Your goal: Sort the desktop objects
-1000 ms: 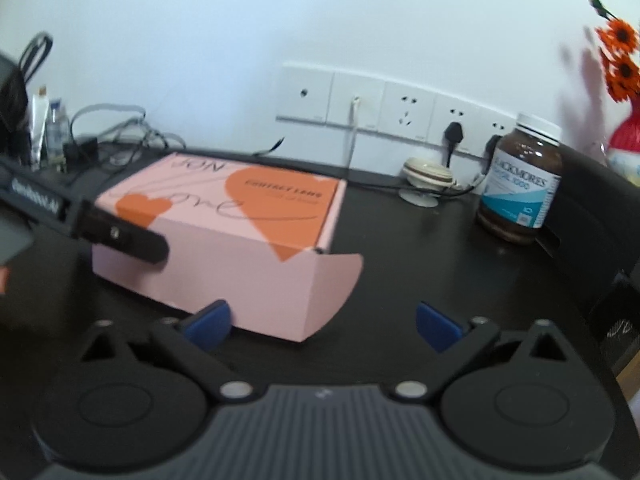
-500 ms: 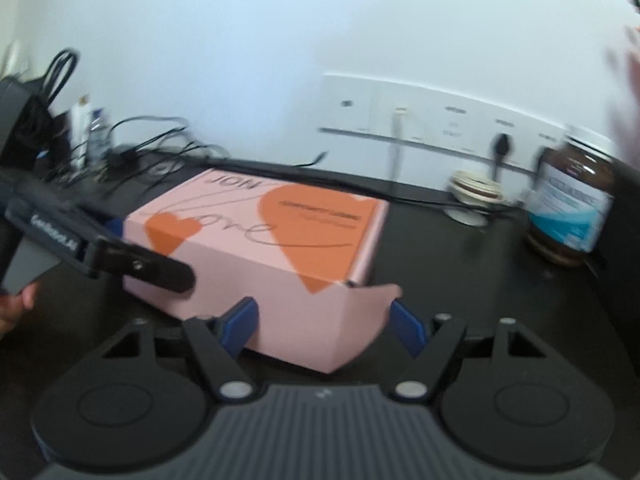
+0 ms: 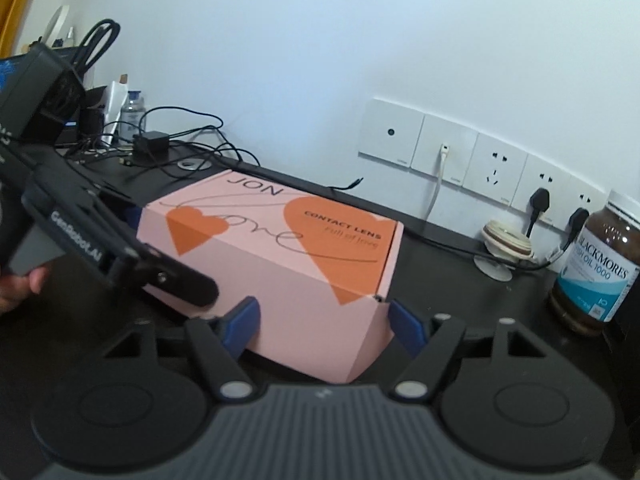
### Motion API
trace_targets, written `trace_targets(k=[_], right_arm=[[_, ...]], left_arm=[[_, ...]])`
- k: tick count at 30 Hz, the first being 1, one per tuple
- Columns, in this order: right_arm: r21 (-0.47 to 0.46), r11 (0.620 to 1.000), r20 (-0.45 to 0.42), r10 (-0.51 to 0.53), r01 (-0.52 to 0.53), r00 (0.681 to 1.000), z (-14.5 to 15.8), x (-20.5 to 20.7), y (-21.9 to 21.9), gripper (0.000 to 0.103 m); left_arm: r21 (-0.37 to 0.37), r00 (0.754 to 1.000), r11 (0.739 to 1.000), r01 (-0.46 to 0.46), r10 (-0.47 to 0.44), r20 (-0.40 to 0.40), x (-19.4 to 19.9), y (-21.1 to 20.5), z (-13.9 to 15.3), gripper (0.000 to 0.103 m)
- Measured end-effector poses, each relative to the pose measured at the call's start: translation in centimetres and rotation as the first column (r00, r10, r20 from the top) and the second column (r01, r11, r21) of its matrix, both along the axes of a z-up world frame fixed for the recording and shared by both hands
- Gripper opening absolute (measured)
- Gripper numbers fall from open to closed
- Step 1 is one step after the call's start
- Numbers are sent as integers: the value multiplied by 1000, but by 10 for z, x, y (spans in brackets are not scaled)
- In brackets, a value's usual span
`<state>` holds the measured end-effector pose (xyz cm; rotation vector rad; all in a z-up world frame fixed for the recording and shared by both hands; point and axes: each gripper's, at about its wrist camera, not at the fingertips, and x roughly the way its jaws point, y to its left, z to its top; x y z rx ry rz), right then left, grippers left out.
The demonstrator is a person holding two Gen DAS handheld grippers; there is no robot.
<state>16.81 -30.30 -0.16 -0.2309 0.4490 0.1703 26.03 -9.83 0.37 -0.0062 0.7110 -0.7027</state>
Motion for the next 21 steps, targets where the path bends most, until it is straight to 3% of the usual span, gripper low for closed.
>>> trace_targets(k=[4, 8, 11, 17, 21], right_arm=[[58, 998, 0, -20, 20, 1000, 14, 2, -7, 73], [116, 992, -2, -40, 40, 999, 28, 4, -14, 91], [194, 976, -30, -91, 95, 995, 41, 21, -21, 91], [426, 872, -187, -174, 240, 967, 43, 97, -22, 91], [445, 840, -298, -188, 310, 936, 32, 143, -8, 93]], left_arm=[[-19, 1000, 1000, -8, 8, -28, 3, 4, 2, 103], [-99, 996, 994, -41, 34, -77, 10, 13, 4, 103], [-131, 994, 990, -56, 43, -104, 14, 16, 3, 103], [-123, 994, 991, -47, 35, -101, 14, 14, 2, 103], [-104, 996, 994, -37, 27, -90, 14, 14, 3, 103]])
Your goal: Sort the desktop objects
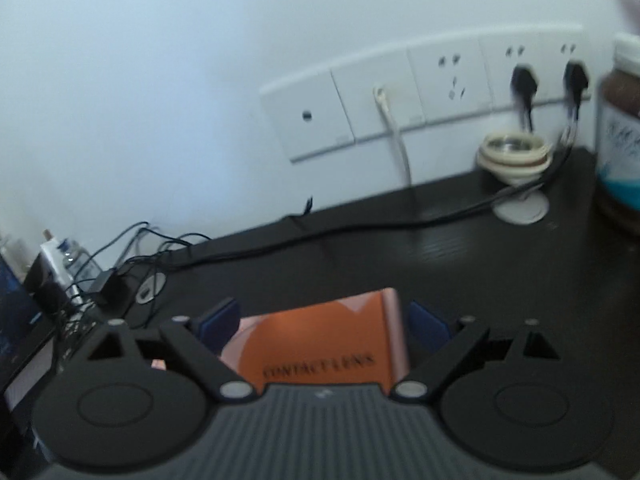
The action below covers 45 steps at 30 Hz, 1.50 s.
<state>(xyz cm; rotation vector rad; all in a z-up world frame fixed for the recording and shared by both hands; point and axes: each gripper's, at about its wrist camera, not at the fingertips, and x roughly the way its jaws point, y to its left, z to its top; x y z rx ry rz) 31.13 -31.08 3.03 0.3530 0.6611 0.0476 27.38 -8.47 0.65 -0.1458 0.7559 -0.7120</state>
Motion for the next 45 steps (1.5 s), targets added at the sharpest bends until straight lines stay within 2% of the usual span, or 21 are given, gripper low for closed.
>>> trace_targets(k=[5, 15, 21, 42, 45], right_arm=[[-64, 997, -45, -43, 40, 998, -8, 18, 17, 97], [16, 1000, -69, 5, -4, 998, -14, -11, 5, 102], [30, 1000, -48, -2, 4, 999, -17, -29, 5, 102], [8, 993, 8, -117, 117, 993, -18, -80, -7, 102], [13, 994, 13, -105, 104, 994, -19, -81, -8, 102]], left_arm=[[12, 1000, 1000, 4, -4, 3, 0, 0, 1, 103], [58, 999, 998, 11, -14, 41, -8, -9, 0, 103], [52, 998, 999, 6, -9, 55, -10, -10, -1, 103], [51, 990, 991, 127, -130, 57, -27, -26, -2, 103], [77, 988, 987, 139, -144, 53, -29, -29, -1, 103]])
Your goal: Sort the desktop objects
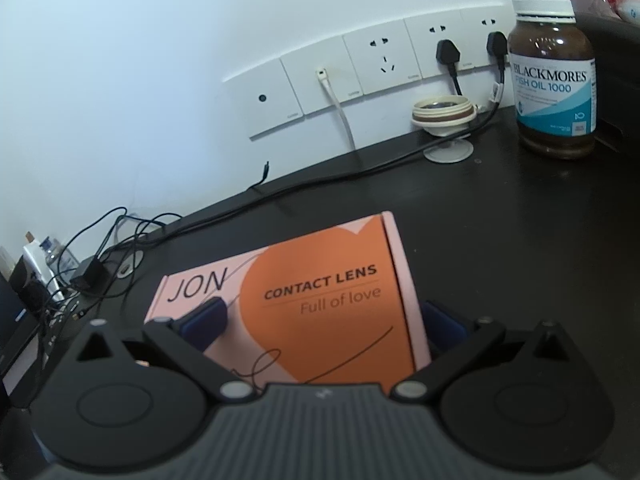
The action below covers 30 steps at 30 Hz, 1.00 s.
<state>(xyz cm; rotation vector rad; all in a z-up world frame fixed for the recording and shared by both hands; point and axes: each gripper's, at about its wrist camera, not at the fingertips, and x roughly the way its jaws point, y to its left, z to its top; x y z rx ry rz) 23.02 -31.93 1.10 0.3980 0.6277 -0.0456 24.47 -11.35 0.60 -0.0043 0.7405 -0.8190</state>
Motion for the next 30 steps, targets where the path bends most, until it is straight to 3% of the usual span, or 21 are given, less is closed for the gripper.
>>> trace_targets(k=[5, 11, 18, 23, 30], right_arm=[[7, 1000, 10, 21, -21, 1000, -2, -1, -2, 102], [2, 1000, 42, 12, -12, 999, -4, -5, -1, 102], [-41, 999, 196, -21, 30, 980, 7, -36, -1, 102], [-150, 987, 150, -30, 53, 988, 8, -53, 0, 102], [-124, 985, 142, -103, 121, 985, -3, -87, -12, 102]], left_arm=[[60, 1000, 998, 9, -11, 27, -6, 1, 9, 103], [-51, 993, 994, -92, 95, 64, -2, 27, 27, 103], [-81, 956, 971, -227, 238, 172, -9, 21, 24, 103], [-91, 936, 962, -257, 271, 226, -15, 19, 29, 103], [-87, 895, 949, -305, 316, 316, -27, 16, 41, 103]])
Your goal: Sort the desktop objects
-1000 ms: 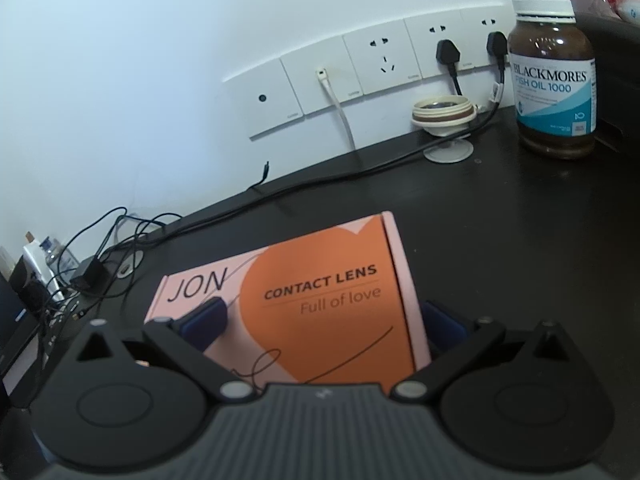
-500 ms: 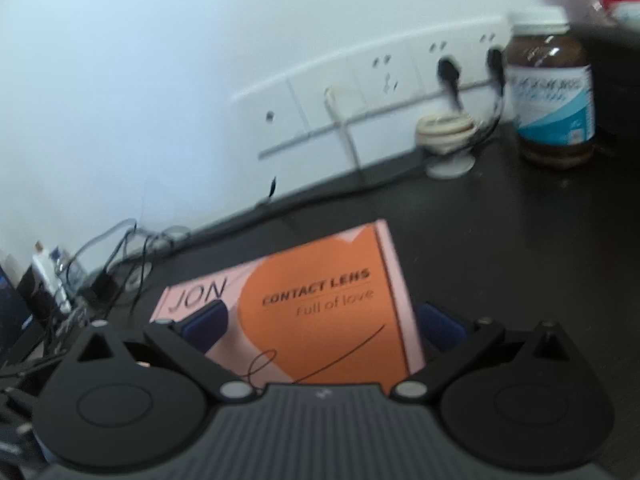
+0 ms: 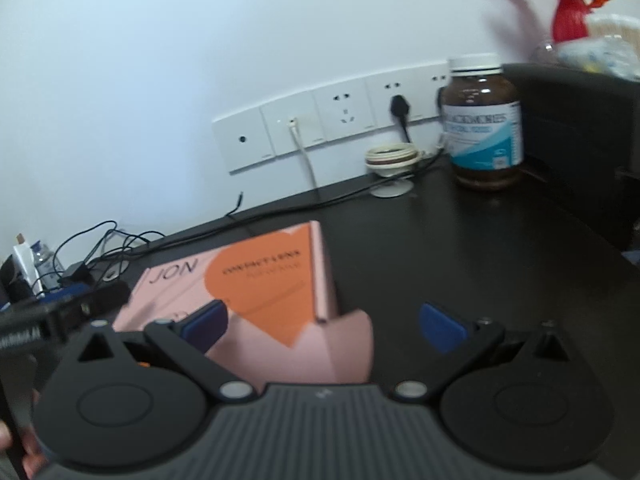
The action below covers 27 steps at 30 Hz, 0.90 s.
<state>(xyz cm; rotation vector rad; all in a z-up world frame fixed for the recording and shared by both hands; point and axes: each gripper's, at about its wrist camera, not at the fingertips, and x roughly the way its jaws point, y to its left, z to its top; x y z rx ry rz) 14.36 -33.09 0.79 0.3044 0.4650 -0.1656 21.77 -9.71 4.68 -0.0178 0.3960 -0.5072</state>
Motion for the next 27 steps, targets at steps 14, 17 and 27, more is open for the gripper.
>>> trace_targets(k=[14, 17, 27], right_arm=[[-82, 996, 55, -23, 27, 998, -10, -66, 18, 102], [-89, 996, 66, -25, 31, 998, -12, -78, 21, 102], [-96, 995, 70, -22, 29, 997, -19, -108, 33, 102]], left_arm=[[-11, 997, 997, 72, -72, 6, -37, -9, -4, 103], [-15, 998, 998, 64, -64, 3, -46, -5, -5, 103], [11, 1000, 1000, 15, -15, 13, -74, 5, -9, 103]])
